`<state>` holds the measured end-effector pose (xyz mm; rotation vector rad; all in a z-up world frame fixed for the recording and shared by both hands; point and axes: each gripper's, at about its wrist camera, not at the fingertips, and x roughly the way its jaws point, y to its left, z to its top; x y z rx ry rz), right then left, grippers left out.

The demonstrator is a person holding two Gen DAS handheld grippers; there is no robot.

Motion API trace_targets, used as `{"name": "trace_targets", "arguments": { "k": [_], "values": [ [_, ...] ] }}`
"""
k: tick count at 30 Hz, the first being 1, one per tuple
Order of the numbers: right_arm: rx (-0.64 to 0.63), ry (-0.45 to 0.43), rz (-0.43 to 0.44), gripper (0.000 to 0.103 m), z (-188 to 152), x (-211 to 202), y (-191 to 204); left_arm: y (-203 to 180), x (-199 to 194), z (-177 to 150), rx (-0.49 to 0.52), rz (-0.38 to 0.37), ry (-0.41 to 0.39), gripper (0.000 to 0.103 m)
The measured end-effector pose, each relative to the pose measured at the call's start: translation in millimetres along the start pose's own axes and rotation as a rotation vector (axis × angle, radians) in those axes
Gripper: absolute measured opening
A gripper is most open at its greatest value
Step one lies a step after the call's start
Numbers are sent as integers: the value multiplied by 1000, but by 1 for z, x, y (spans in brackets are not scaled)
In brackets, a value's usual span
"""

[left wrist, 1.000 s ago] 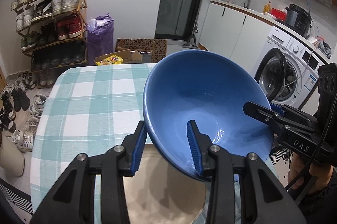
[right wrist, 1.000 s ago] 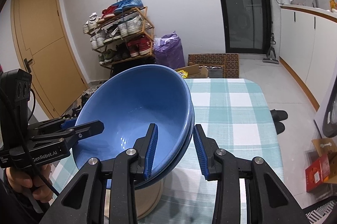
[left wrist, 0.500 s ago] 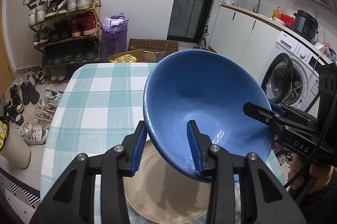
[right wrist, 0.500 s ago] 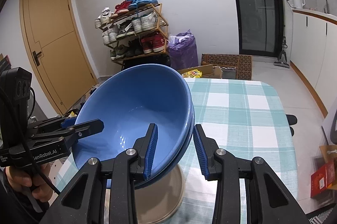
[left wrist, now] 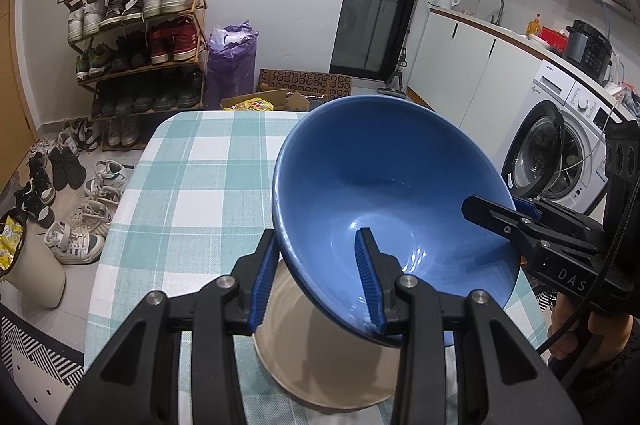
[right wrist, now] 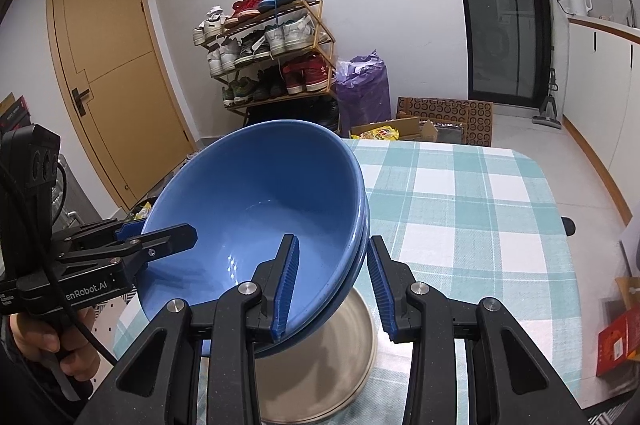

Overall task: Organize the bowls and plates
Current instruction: 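Lift the light-blue bowl stack with both grippers and carry it over the cream plates, then lower the bowl stack onto the cream plate stack with both grippers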

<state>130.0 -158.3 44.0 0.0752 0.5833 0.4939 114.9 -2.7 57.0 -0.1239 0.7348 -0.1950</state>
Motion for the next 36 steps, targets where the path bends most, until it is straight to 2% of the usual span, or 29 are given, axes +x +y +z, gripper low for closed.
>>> {"name": "trace_targets", "arguments": {
  "k": [36],
  "values": [
    [19, 86, 36, 36, -35, 39, -1, 20, 23, -29, -40, 33, 69, 38]
  ]
}}
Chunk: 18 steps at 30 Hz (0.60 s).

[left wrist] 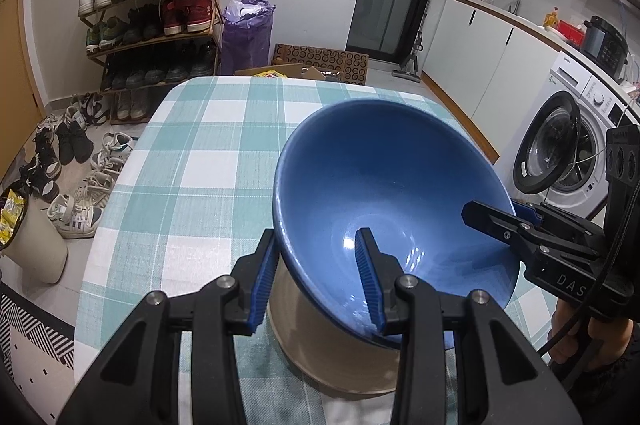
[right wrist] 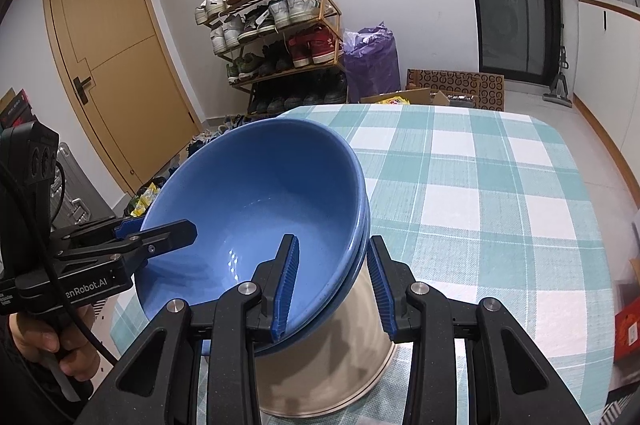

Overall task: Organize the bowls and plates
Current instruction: 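Lower the bowl stack onto the cream plate stack with both grippers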

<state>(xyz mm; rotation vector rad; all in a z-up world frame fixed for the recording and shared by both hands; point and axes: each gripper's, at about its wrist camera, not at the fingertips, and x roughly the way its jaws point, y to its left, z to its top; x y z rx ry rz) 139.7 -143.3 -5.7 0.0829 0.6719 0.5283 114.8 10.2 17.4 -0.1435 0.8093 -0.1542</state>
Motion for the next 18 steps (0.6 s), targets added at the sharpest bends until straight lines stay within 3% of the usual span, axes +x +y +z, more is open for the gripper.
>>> {"name": "trace_targets", "arguments": {
  "k": [18],
  "values": [
    [16, 39, -11, 36, -8, 17, -11, 1, 23, -6, -2, -1, 42, 38]
  ]
}}
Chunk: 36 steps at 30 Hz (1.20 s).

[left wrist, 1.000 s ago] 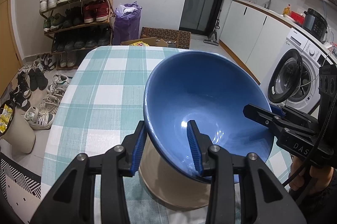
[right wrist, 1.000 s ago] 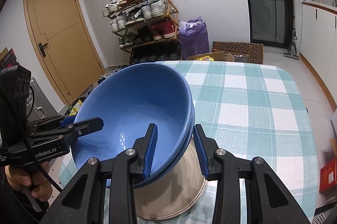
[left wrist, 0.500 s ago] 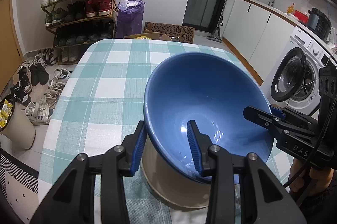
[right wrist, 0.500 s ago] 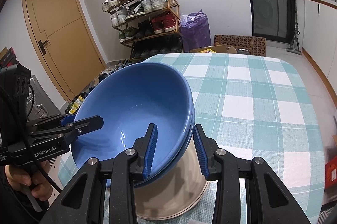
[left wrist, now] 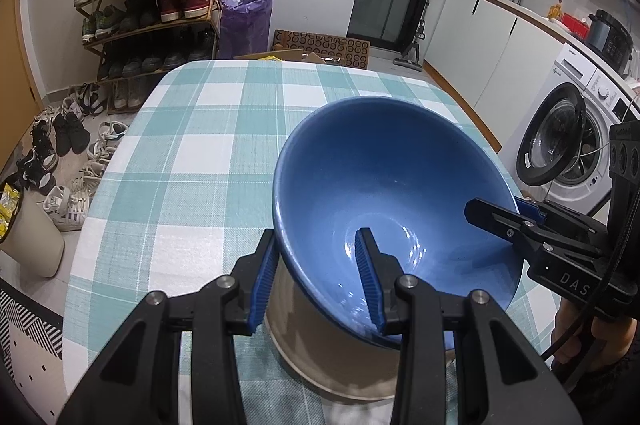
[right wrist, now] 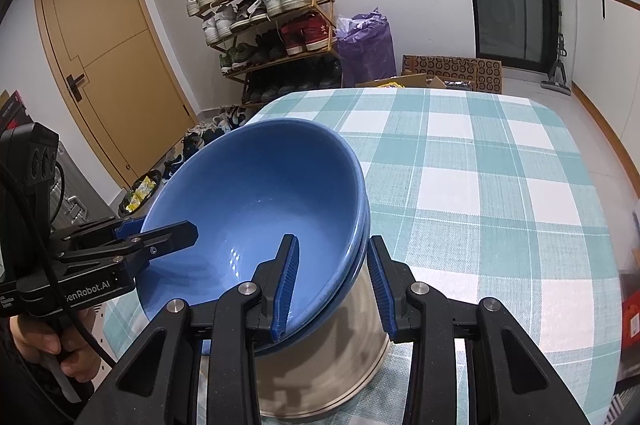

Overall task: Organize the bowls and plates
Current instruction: 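Lower the bowl stack onto the cream plate stack with both grippers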

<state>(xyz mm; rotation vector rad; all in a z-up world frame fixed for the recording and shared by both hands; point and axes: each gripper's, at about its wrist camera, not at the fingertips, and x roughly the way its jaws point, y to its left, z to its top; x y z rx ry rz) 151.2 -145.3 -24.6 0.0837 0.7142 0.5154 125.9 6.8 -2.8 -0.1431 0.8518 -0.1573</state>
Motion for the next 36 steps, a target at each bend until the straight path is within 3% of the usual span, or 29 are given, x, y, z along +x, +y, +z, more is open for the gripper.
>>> {"name": "trace_targets", "arguments": {
  "k": [36],
  "values": [
    [10, 12, -10, 36, 0, 9, -5, -3, 12, 2, 12, 2, 6, 38]
  ]
}}
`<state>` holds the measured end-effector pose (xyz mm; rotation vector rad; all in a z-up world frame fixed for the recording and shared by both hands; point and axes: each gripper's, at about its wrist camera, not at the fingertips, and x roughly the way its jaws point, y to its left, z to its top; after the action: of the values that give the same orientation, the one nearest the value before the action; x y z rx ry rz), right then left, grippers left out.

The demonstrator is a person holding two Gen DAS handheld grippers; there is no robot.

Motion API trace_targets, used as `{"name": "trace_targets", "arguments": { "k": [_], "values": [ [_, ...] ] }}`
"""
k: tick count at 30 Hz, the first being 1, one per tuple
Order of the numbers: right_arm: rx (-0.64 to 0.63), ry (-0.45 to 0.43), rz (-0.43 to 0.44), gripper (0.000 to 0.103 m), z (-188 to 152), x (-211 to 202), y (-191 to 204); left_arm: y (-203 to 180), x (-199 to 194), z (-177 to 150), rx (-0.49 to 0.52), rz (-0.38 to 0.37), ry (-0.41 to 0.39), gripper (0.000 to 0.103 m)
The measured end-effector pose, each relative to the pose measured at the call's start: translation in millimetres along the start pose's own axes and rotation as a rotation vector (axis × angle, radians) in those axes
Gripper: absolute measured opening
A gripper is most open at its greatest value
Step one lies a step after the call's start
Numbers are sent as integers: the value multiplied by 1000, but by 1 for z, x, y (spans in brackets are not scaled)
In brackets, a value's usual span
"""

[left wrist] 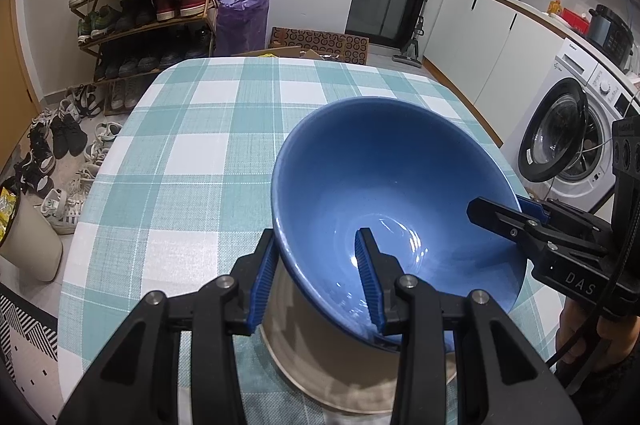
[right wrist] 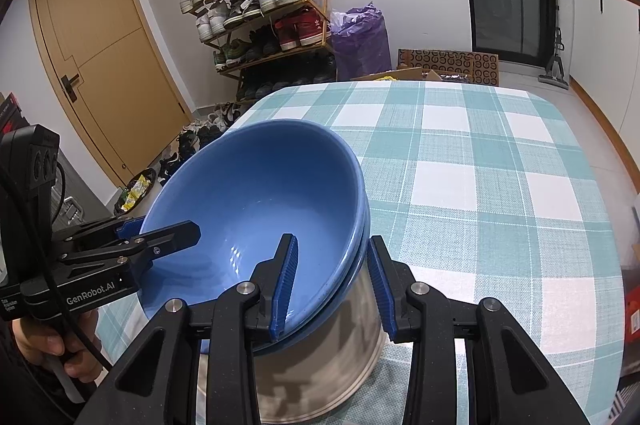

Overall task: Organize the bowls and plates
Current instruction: 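Lower the bowl stack onto the cream plate stack with both grippers, then open both grippers to release the bowls on the plates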

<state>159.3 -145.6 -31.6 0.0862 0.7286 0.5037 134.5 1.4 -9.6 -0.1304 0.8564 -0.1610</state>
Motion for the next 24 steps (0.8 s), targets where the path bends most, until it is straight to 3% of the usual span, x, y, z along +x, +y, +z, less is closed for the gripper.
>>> {"name": "trace_targets", "arguments": {
  "k": [12, 14, 18, 20, 22, 24],
  "values": [
    [3, 4, 2, 37, 0, 1, -1, -1, 2, -1, 8, -1, 8, 42],
    [13, 5, 17, 43, -1, 1, -2, 0, 1, -1, 8, -6, 7, 43],
    [0, -6, 28, 56, -1, -2, -1, -3, -4, -1, 23, -19, -6, 61],
    [-9, -19, 14, 71, -2, -6, 0, -6, -8, -2, 44, -22, -12, 66],
    [-8, -28, 16, 75, -2, -9, -1, -6, -12, -3, 55, -15, -26, 80],
    [-4, -33, 18, 82, -2, -11, -2, -6, -15, -4, 66, -12, -41, 82]
  ]
}}
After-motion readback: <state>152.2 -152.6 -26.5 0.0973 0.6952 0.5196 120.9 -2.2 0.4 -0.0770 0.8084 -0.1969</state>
